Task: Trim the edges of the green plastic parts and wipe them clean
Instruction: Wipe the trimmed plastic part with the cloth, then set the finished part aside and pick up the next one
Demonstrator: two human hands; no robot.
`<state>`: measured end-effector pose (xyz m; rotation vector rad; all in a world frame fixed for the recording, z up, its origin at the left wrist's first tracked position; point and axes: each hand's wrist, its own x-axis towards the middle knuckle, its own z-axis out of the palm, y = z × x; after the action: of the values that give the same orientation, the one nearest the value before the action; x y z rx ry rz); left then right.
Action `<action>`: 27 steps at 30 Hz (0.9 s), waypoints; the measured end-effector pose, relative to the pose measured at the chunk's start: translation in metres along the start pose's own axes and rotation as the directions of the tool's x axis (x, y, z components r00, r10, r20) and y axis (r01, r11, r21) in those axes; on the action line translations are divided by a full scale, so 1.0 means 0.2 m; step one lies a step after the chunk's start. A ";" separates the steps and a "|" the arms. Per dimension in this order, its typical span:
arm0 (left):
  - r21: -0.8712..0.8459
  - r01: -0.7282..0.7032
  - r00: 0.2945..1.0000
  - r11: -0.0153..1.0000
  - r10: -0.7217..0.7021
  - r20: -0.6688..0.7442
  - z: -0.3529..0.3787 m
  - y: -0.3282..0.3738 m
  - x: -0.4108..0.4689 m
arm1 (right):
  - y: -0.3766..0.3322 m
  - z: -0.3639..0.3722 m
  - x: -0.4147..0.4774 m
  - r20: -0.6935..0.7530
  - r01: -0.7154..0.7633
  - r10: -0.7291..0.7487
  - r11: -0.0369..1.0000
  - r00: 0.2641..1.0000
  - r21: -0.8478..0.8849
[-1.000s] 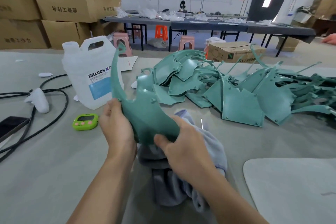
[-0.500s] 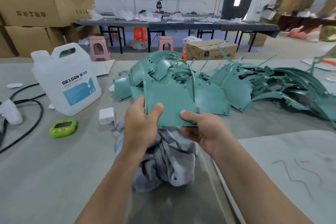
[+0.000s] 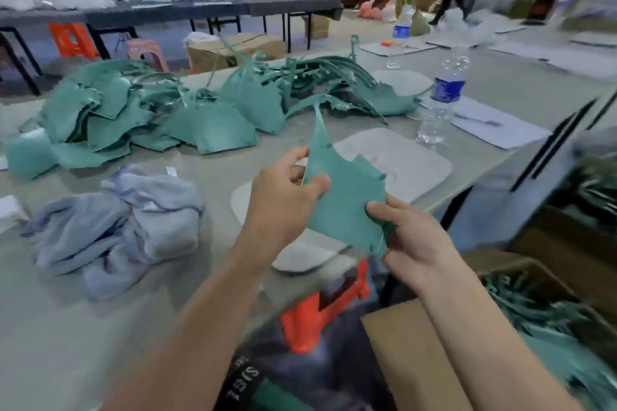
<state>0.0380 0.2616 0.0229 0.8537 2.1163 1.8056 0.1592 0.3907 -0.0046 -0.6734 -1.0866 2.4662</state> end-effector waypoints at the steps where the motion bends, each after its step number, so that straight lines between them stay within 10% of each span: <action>1: -0.069 0.044 0.996 0.997 -0.038 0.077 0.12 0.01 -0.02 | -0.01 -0.11 -0.06 -0.065 0.014 -0.013 1.000 0.998 0.013; 12: -0.103 0.429 0.734 0.897 -0.280 0.618 1.30 -0.12 -0.57 | 0.03 -1.19 -0.83 -0.641 0.126 -0.090 0.992 0.762 0.011; 18: 0.158 0.492 0.476 0.856 -0.416 0.775 1.65 -0.15 -0.68 | -0.08 -1.64 -0.81 -0.829 0.169 -0.089 0.986 0.552 0.006; 23: 0.271 0.450 0.479 0.851 -0.486 0.731 1.58 -0.26 -0.60 | 0.07 -1.79 -0.67 -0.920 -0.021 0.171 0.984 0.352 0.175; 27: -0.020 0.594 0.653 0.804 -0.467 0.596 1.45 -0.26 -0.41 | 0.24 -1.63 -0.52 -0.861 0.025 0.155 0.981 0.484 0.191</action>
<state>0.2428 0.4496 -0.1038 0.5267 1.5215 1.2270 0.4181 0.4990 -0.2041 -1.6806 -0.3940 1.7416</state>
